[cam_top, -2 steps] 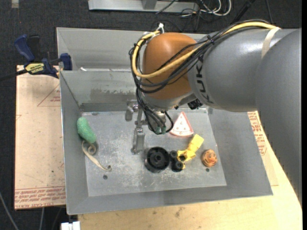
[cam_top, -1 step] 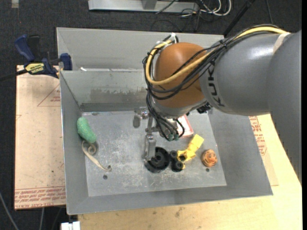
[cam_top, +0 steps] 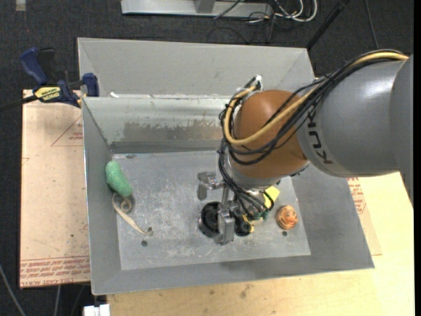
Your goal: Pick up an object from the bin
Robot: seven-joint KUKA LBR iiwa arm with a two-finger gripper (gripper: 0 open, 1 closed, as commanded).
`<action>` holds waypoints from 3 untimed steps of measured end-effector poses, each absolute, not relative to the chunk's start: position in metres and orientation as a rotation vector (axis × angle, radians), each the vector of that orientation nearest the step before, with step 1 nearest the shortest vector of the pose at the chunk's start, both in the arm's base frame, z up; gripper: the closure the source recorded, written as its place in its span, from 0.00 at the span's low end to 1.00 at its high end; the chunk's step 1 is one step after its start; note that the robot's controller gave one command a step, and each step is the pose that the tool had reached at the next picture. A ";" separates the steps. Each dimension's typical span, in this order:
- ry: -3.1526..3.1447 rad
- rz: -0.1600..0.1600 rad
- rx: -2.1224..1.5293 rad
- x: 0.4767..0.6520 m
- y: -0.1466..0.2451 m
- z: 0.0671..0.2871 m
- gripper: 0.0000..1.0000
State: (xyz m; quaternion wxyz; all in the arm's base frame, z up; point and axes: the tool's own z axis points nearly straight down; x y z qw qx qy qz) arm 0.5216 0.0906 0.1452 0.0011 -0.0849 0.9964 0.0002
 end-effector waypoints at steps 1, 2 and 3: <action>3.108 0.001 -0.417 0.570 0.062 0.116 1.00; 3.112 0.003 -0.416 0.569 0.062 0.115 1.00; 3.121 0.003 -0.410 0.531 0.057 0.164 1.00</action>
Offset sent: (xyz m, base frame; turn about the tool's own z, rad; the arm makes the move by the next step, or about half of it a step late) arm 0.0000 0.0000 0.0000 0.0000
